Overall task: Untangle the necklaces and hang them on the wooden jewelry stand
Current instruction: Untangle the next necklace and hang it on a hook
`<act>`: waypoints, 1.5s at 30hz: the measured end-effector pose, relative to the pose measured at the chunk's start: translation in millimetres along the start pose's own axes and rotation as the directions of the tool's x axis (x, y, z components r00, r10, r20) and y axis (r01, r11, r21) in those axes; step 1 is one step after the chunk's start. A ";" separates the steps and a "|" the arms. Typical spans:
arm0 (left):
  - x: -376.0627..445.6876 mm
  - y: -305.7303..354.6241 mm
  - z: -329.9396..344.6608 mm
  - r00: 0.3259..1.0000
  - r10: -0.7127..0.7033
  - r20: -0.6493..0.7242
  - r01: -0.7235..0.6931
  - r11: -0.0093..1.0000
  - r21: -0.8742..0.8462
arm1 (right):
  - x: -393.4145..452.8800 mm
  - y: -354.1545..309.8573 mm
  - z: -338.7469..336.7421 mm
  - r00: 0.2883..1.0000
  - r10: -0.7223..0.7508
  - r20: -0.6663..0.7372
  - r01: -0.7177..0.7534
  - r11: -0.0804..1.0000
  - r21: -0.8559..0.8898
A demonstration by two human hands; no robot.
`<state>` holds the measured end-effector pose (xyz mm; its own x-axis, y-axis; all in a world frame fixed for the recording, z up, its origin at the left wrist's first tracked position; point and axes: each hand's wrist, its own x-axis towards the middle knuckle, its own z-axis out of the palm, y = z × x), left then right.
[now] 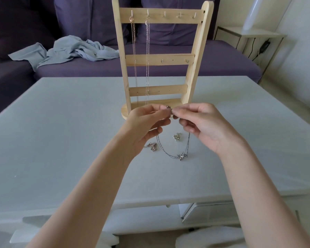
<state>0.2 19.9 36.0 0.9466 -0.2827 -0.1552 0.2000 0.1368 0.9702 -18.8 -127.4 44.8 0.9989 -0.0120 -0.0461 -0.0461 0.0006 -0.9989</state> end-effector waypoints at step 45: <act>-0.5 10.2 -0.7 0.984 -0.133 0.118 0.159 0.957 -0.244 | 2.9 -4.3 7.6 0.998 0.048 -0.033 -0.047 0.998 0.043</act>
<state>1.9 22.1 45.9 0.8750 -0.4084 -0.2598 0.4031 0.3179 0.8582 -15.6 -119.9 49.0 0.9945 -0.0450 -0.0941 -0.0921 0.0439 -0.9948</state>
